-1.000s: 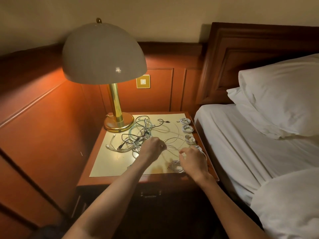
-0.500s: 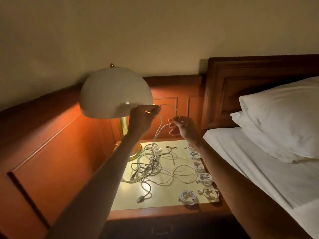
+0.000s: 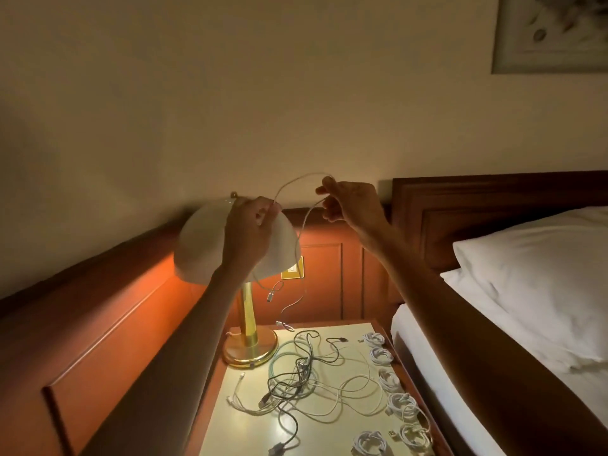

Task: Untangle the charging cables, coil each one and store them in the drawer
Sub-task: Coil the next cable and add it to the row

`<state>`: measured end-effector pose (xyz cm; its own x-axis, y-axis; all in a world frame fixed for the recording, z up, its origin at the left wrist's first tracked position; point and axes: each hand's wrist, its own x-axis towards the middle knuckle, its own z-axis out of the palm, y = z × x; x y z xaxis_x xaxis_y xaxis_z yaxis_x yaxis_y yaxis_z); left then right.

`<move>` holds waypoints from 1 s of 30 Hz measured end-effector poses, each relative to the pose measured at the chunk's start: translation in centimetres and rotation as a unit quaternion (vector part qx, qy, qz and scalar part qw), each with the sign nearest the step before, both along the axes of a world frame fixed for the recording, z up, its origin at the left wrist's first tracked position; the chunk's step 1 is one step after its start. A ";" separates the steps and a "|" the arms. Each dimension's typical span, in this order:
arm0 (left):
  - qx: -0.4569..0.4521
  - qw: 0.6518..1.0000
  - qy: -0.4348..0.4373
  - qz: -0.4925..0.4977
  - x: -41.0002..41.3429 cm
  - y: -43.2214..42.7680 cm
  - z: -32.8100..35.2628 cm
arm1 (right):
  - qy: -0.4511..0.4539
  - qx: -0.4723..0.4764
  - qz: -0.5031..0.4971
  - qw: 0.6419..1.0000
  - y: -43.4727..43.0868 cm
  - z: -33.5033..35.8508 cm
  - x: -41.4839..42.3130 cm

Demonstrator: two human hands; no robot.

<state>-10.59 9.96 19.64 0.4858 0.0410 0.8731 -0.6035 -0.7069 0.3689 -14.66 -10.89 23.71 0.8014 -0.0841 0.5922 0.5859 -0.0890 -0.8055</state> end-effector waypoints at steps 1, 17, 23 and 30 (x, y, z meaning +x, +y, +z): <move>-0.017 1.000 0.002 -0.017 -0.5 0.3 0.9 | 0.001 -0.012 -0.004 1.000 0.1 0.8 -0.7; -0.069 0.916 0.248 -0.307 -15.8 1.4 -1.0 | 0.135 -0.222 0.148 0.954 0.1 -2.4 -14.6; 0.151 0.816 0.456 -0.321 -17.2 4.6 -8.2 | 0.140 -0.098 0.054 0.984 -1.8 -6.5 -14.7; 0.093 0.868 0.395 -0.286 -18.3 4.1 -10.9 | 0.069 -0.512 -0.039 0.855 -1.4 -10.6 -14.9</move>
<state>-28.88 14.07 8.71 0.8307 -0.5099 0.2237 -0.4853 -0.4661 0.7397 -29.53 -12.28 13.14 0.8857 0.3650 0.2870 0.4508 -0.8241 -0.3429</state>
